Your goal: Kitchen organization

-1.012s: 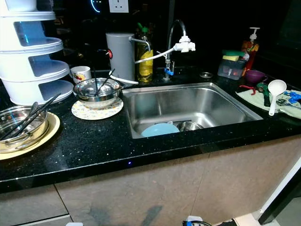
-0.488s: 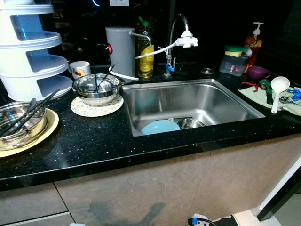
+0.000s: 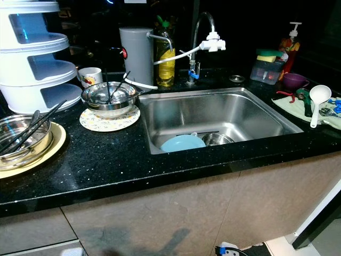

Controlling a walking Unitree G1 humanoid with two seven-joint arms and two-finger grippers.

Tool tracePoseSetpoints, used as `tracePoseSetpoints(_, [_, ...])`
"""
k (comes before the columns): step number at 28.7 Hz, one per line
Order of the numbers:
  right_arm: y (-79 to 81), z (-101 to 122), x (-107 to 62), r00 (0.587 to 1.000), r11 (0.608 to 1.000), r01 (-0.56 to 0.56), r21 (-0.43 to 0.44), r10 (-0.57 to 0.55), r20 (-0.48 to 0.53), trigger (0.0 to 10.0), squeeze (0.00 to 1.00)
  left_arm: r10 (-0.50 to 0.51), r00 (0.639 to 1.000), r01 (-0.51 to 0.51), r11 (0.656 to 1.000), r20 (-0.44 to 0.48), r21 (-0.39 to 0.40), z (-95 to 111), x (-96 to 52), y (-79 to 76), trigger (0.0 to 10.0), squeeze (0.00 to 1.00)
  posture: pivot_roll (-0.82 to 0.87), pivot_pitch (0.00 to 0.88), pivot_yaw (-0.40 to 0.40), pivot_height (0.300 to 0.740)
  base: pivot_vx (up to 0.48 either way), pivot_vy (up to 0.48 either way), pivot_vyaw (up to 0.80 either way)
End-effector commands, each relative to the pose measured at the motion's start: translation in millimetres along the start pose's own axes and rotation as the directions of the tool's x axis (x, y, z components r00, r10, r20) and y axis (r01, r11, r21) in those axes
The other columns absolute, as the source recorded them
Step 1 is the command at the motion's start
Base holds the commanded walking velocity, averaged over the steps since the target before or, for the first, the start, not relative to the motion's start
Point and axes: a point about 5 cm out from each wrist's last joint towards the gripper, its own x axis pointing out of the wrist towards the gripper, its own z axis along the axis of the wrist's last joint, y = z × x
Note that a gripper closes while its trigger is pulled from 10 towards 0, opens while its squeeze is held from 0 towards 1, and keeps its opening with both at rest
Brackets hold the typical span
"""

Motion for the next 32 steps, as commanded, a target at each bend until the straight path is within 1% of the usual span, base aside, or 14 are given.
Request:
tracePoseSetpoints(1, [-3.2,-4.3,-1.6,1.000,1.000,0.016,0.005,-0.016,-0.010,10.0,0.00,0.012,0.999,-0.013,0.999,-0.040,-0.030,-6.7,-1.3,1.0,10.0,0.00,0.03,0.116,-0.042,0.740,0.000,0.000,0.00])
tracePoseSetpoints(5, [-3.1,-4.2,-1.5,1.000,1.000,0.016,0.000,-0.016,-0.012,10.0,0.00,0.009,0.998,-0.013,0.998,-0.061,-0.066,-8.4,-1.1,0.2,10.0,0.00,0.03,0.108,-0.043,0.740,0.000,0.000,0.00])
tracePoseSetpoints(6, [-2.4,-4.4,-1.2,1.000,1.000,0.016,-0.009,-0.016,-0.016,10.0,0.00,0.001,0.998,-0.003,1.000,-0.058,-0.028,-8.8,-1.4,-0.1,10.0,0.00,0.03,0.102,-0.044,0.740,0.000,0.000,0.00])
tracePoseSetpoints(7, [-2.2,-4.4,-1.2,1.000,1.000,0.015,-0.011,-0.016,-0.018,10.0,0.00,-0.001,0.998,0.000,1.000,-0.057,-0.017,-8.8,-1.5,-0.1,10.0,0.00,0.03,0.102,-0.044,0.740,0.000,0.000,0.00])
tracePoseSetpoints(9, [-1.9,-3.9,-0.9,0.999,0.997,0.019,-0.073,-0.021,-0.024,10.0,0.00,-0.049,0.998,0.054,0.988,-0.041,0.147,-9.2,-2.9,-3.7,10.0,0.00,0.04,0.095,-0.043,0.740,0.000,0.000,0.00])
tracePoseSetpoints(11, [-1.9,-3.5,-0.9,0.999,0.995,0.021,-0.096,-0.023,-0.023,10.0,0.00,-0.067,0.997,0.072,0.972,-0.032,0.225,-9.4,-3.6,-5.3,10.0,0.00,0.04,0.095,-0.043,0.740,0.000,0.000,0.00])
tracePoseSetpoints(12, [-1.7,0.5,-1.2,1.000,0.990,0.020,-0.141,-0.018,0.018,10.0,0.00,-0.098,0.993,0.110,0.957,-0.058,0.267,-11.4,-3.7,-7.5,10.0,0.00,0.04,0.093,-0.043,0.740,0.000,0.000,0.00])
tracePoseSetpoints(15, [-1.9,2.3,-1.5,0.999,0.986,0.023,-0.166,-0.017,0.038,10.0,0.00,-0.114,0.991,0.130,0.948,-0.072,0.289,-12.2,-3.7,-8.2,10.0,0.00,0.04,0.093,-0.043,0.740,0.000,0.000,0.00])
tracePoseSetpoints(16, [-2.5,1.2,-1.5,0.999,0.987,0.028,-0.156,-0.024,0.027,10.0,0.00,-0.131,0.988,0.149,0.937,-0.076,0.317,-13.1,-4.2,-10.0,10.0,0.00,0.04,0.093,-0.043,0.740,0.000,0.000,0.00])
tracePoseSetpoints(17, [-4.4,-0.5,-1.8,0.999,0.986,0.044,-0.163,-0.043,0.011,10.0,0.00,-0.174,0.980,0.197,0.906,-0.095,0.373,-15.6,-5.4,-14.3,10.0,0.00,0.04,0.093,-0.043,0.740,0.000,0.000,0.00])
tracePoseSetpoints(21, [-6.8,-4.0,-2.8,0.999,0.973,0.042,-0.227,-0.047,-0.020,10.0,0.00,-0.222,0.967,0.254,0.859,-0.125,0.444,-19.3,-7.0,-19.6,10.0,0.00,0.04,0.088,-0.042,0.740,0.000,0.000,0.00])
tracePoseSetpoints(25, [-5.9,-5.9,-3.1,0.999,0.971,0.026,-0.238,-0.033,-0.027,10.0,0.00,-0.209,0.970,0.244,0.861,-0.126,0.447,-19.6,-6.8,-19.1,10.0,0.00,0.04,0.093,-0.040,0.740,0.000,0.000,0.00])
tracePoseSetpoints(29, [-5.3,-7.3,-3.2,0.999,0.972,0.025,-0.234,-0.033,-0.029,10.0,0.00,-0.176,0.978,0.208,0.892,-0.115,0.402,-18.2,-5.7,-17.4,10.0,0.00,0.03,0.103,-0.040,0.740,0.000,0.000,0.00])
tracePoseSetpoints(32, [-5.1,-12.3,-4.0,0.999,0.976,0.017,-0.216,-0.027,-0.046,10.0,0.00,-0.156,0.980,0.189,0.921,-0.121,0.341,-19.9,-5.9,-16.0,10.0,0.00,0.03,0.101,-0.040,0.740,0.000,0.000,0.00])
